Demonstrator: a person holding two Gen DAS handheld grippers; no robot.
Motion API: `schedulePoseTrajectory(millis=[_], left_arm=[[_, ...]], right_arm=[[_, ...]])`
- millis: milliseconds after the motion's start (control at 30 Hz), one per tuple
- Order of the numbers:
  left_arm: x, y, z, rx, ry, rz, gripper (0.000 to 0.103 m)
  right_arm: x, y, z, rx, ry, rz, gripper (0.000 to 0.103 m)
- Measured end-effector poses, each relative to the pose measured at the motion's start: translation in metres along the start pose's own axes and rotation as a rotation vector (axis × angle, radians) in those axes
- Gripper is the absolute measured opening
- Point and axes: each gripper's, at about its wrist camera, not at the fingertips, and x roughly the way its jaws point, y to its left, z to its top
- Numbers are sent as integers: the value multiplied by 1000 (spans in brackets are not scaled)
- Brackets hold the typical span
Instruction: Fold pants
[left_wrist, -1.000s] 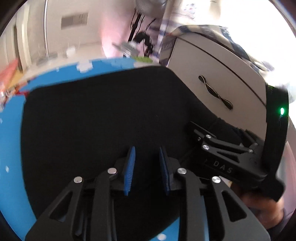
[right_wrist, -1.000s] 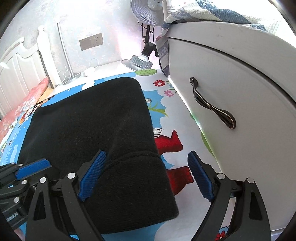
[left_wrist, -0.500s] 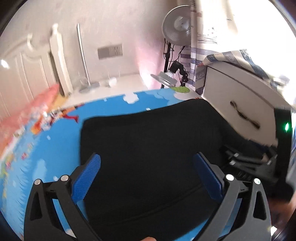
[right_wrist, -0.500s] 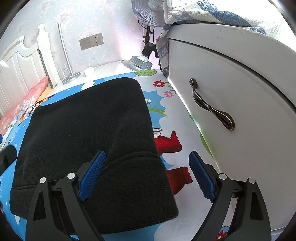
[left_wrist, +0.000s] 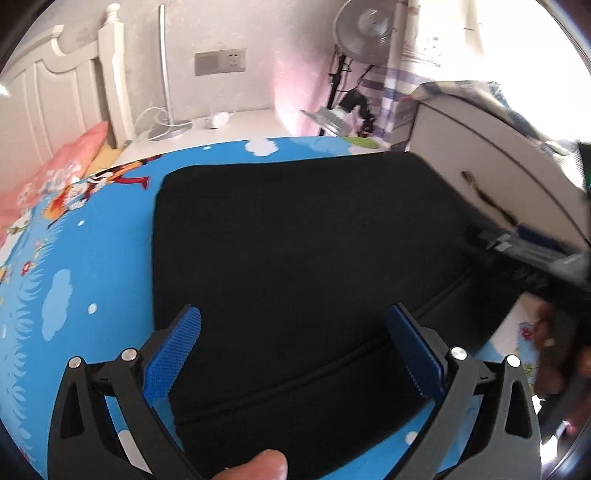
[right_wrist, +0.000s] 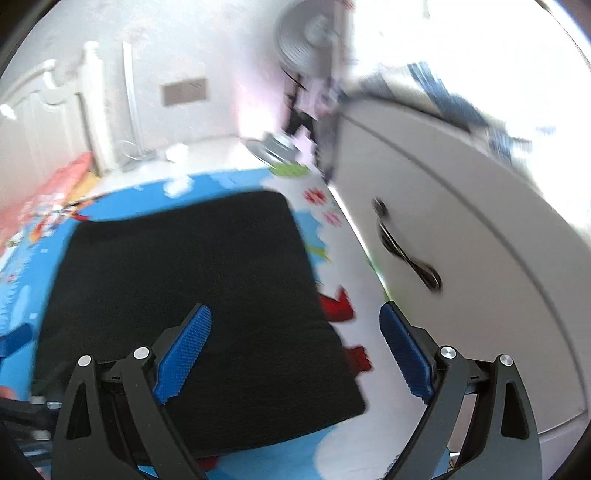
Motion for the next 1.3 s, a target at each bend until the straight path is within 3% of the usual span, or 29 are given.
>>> schedulePoseTrajectory(millis=[67,200,300,400,567,733,1033,1300], left_arm=[[-3,3,0,-7,-16,13,101],[-8,16,0,-47,-29,50,101],[-11,26,0,-72,-30,51,101],[-13,29,-1,-71,-29,50,101],[-9,31,-4,-74,-15,24,101],[-9,29,-7,-69,13,6,101],[-42,20,-7,-16,10,-9,101],[-67,11,-1,-19,-14,-42,101]], right_arm=[[-13,13,5,-43,-57,-15,98],[-18,27,10,-48,-82,-10,98],[-4,34,8,-72,-25,-6,98],[12,30,5,-40,61,53,98],[27,44,-13,-162,114,-68,98],[24,43,-16,-148,119,-80,98],[-28,30,-25,-33,131,-29,98],[-65,21,-29,-16,108,-56,98]])
